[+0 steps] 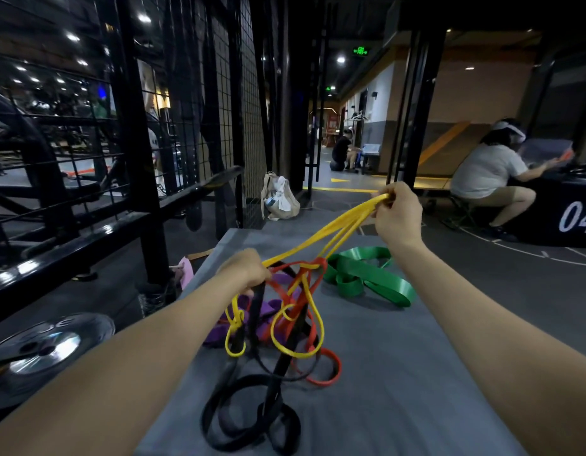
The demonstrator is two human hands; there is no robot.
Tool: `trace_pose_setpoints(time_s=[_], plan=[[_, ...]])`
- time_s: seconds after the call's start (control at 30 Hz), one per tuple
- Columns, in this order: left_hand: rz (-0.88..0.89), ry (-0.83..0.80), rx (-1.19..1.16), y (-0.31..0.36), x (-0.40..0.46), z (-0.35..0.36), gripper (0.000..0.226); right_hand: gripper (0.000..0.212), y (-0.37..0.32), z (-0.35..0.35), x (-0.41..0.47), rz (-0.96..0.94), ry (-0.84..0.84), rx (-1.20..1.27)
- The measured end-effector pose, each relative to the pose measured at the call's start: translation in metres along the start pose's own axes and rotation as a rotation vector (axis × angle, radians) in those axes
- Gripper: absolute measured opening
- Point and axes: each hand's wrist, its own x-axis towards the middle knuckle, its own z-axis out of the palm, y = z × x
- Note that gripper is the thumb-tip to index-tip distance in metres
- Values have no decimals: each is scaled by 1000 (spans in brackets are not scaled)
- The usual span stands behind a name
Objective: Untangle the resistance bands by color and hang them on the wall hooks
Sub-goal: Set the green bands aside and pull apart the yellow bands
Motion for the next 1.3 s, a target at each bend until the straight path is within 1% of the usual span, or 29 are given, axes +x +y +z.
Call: trace_pose_setpoints(time_s=[0.1,0.2,0.3,0.37,0.43,0.5,0.57,0.6,0.67,0.7,0.77,0.8,0.83,0.9,0.93,1.0,1.07,1.1,1.13,1.17,1.2,1.23,1.3], plan=[[-5,-28,-136,9,4,-8,39,10,3,-2,1,-1,-3,3],[-16,-51,-508,16,0,-16,36,12,14,-4,-4,-5,-44,-89],[-60,-113,-872,16,-7,-28,35,8,33,-3,-15,-67,-122,-221],[-82,-142,-1044,16,-11,-36,32,4,50,2,-26,-121,-213,-363],[-95,-139,-1157,16,-13,-41,33,6,68,9,-41,-126,-337,-576],[-118,-116,-1260,17,-17,-45,33,14,91,15,-61,-79,-475,-774],[-138,-75,-1321,15,-19,-50,33,13,112,18,-82,35,-590,-826],[-145,-48,-1337,12,-20,-51,33,13,120,17,-91,105,-638,-813],[-148,16,-1360,6,-20,-52,34,28,127,18,-100,192,-710,-759],[-145,53,-1357,4,-20,-51,34,31,126,17,-100,215,-727,-723],[-136,126,-1285,0,-19,-46,35,31,112,14,-94,223,-727,-667],[-127,141,-1203,-1,-20,-44,35,28,103,10,-88,208,-702,-636],[-117,127,-1110,-2,-20,-40,34,22,93,7,-80,177,-668,-610],[-95,38,-974,0,-24,-31,33,10,71,0,-64,80,-601,-537],[-86,-12,-953,4,-27,-27,33,9,59,-3,-56,42,-574,-487],[-64,-97,-957,14,-30,-20,31,15,34,-8,-43,-11,-543,-389],[0,-144,-921,25,-33,-15,26,19,11,-10,-27,-48,-514,-288],[53,-146,-861,31,-33,-13,23,17,-1,-10,-19,-51,-497,-214],[114,-135,-790,35,-34,-12,21,16,-11,-10,-13,-13,-469,-106],[178,-113,-746,39,-35,-10,21,16,-19,-11,-6,53,-428,13],[234,-97,-750,43,-36,-9,22,16,-23,-11,-1,130,-389,112],[274,-93,-780,47,-38,-7,20,14,-26,-10,3,157,-375,162],[316,-105,-783,55,-43,-1,15,7,-33,-8,2,132,-389,198]])
